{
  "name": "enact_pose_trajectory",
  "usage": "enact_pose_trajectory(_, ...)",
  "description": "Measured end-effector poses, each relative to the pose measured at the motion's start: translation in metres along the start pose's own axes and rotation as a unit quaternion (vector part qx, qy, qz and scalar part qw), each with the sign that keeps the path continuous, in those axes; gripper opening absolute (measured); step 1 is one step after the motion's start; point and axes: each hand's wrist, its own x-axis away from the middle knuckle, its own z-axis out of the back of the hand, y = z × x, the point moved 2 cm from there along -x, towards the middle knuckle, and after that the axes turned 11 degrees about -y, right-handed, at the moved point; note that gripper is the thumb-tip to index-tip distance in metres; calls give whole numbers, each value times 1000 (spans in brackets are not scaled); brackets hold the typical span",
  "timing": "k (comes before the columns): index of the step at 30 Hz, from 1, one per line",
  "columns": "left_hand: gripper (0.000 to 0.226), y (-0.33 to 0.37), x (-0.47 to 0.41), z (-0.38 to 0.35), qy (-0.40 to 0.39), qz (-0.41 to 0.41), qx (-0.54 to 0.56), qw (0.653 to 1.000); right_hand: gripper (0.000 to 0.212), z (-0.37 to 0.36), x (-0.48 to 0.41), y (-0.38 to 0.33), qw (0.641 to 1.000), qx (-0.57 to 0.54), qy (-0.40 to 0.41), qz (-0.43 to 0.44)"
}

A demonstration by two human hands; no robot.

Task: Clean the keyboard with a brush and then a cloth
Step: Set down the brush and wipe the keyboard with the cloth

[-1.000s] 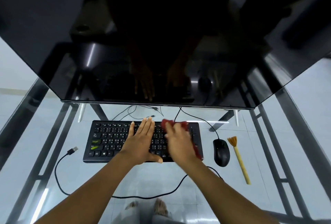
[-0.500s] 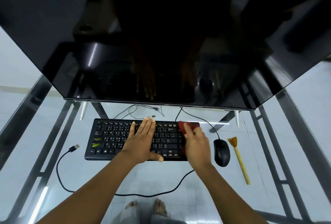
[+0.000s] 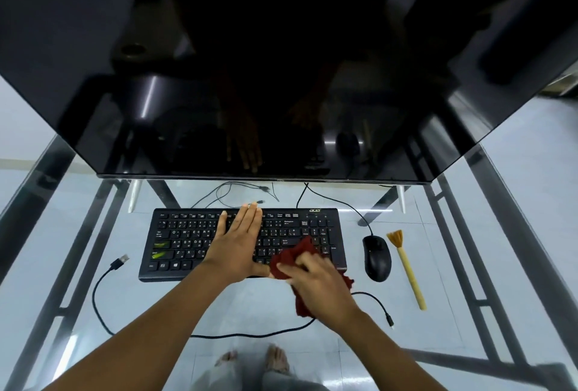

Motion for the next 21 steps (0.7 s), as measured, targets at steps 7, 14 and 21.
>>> enact_pose_trajectory(7, 138, 1, -1, 2, -13, 0, -11, 1000, 39, 12, 13, 28, 999, -14, 32, -29)
enact_pose_trajectory(14, 136, 2, 1, 3, -16, 8, -25, 1000, 36, 9, 3, 27, 999, -34, 25, -12)
enact_pose_trajectory(21, 136, 4, 0, 3, -22, 13, -22, 999, 28, 2, 3, 16, 979, -99, 55, -168)
